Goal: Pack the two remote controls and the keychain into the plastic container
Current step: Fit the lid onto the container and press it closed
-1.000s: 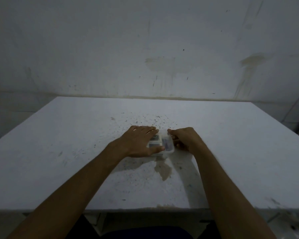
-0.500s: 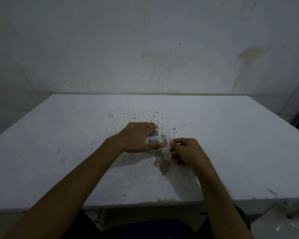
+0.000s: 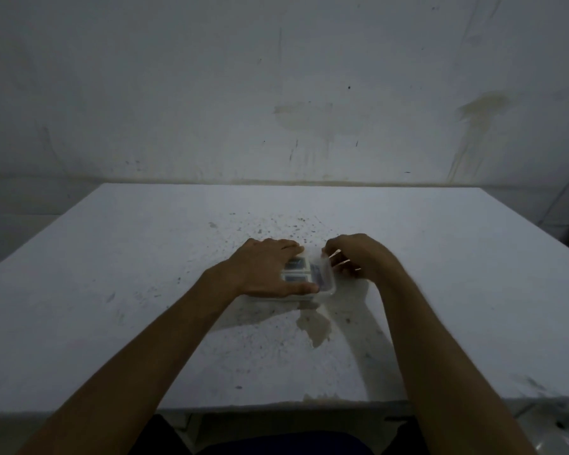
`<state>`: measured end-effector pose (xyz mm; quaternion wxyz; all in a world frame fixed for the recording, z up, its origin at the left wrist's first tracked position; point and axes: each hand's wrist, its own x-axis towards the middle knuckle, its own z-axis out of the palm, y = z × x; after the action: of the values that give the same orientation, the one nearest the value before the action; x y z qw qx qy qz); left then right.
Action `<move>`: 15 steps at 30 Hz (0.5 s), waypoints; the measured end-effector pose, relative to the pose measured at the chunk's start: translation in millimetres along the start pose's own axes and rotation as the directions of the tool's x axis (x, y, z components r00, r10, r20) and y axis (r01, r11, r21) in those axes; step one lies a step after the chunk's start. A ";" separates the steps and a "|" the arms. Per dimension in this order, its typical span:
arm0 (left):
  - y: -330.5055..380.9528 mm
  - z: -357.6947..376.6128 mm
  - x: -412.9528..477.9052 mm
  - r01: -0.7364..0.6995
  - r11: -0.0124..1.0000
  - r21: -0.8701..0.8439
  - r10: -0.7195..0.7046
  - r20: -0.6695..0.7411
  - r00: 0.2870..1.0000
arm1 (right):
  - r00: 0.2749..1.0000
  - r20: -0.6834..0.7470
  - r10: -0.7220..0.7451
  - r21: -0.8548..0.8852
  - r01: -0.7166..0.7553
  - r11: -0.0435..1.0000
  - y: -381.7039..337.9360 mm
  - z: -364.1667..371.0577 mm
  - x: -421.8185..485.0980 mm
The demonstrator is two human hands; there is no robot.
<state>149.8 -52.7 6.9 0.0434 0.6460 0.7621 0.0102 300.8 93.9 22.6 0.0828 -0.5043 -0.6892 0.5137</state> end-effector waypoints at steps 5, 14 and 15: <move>2.3 -2.7 -1.6 0.007 0.999 -0.034 -0.007 0.024 1.000 | 0.995 0.087 -0.049 -0.128 0.060 0.990 -11.1 -9.0 6.0; 3.2 -4.6 -3.6 0.056 0.990 -0.131 -0.052 0.034 0.998 | 0.976 -0.050 -0.211 -0.147 0.202 0.968 4.5 20.9 20.4; 3.3 -6.0 -1.6 0.059 0.990 -0.130 -0.055 0.034 0.998 | 0.979 -0.071 -0.190 -0.173 0.176 0.969 1.8 21.5 20.8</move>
<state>152.8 -53.4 13.2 0.0974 0.6198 0.7772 0.0492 278.3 96.7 3.0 0.1174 -0.4655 -0.7689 0.4222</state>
